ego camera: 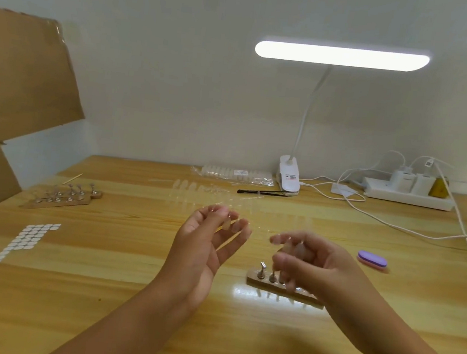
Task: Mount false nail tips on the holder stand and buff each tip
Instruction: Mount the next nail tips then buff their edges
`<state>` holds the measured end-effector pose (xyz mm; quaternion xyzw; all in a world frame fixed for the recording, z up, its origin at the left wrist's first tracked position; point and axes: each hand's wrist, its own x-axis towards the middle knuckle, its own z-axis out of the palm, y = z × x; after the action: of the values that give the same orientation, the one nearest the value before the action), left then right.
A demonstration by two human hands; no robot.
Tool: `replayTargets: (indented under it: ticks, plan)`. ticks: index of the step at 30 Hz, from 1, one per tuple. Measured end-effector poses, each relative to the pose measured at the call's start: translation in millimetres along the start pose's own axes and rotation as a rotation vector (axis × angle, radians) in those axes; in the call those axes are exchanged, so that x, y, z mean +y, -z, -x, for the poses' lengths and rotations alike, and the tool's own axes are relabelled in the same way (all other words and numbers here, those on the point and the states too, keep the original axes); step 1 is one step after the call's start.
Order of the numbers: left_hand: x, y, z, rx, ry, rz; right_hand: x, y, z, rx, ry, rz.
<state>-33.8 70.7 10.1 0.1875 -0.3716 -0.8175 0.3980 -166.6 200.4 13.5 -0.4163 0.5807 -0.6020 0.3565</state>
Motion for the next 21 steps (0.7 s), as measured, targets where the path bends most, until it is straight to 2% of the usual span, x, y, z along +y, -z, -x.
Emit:
replayTargets:
  ticks: [5,9,16,19,21]
  plan:
    - [-7.2,-4.7,8.1,-0.091,0.057,0.042,2.0,8.2,-5.3,0.168,0.058,-0.155]
    - [-16.5,-10.3,15.2,-0.099,0.06,0.029,4.9,6.9,-5.7,0.181,0.084,-0.194]
    - [-26.1,-13.5,23.7,-0.192,0.055,-0.04,4.4,2.5,-10.7,0.229,0.041,-0.472]
    - [-29.1,-13.8,25.0,-0.215,0.034,-0.106,7.3,-0.2,-9.2,0.267,0.06,-0.368]
    - [-30.6,-13.9,26.8,-0.237,-0.011,-0.177,9.9,0.3,-8.7,0.319,0.105,-0.214]
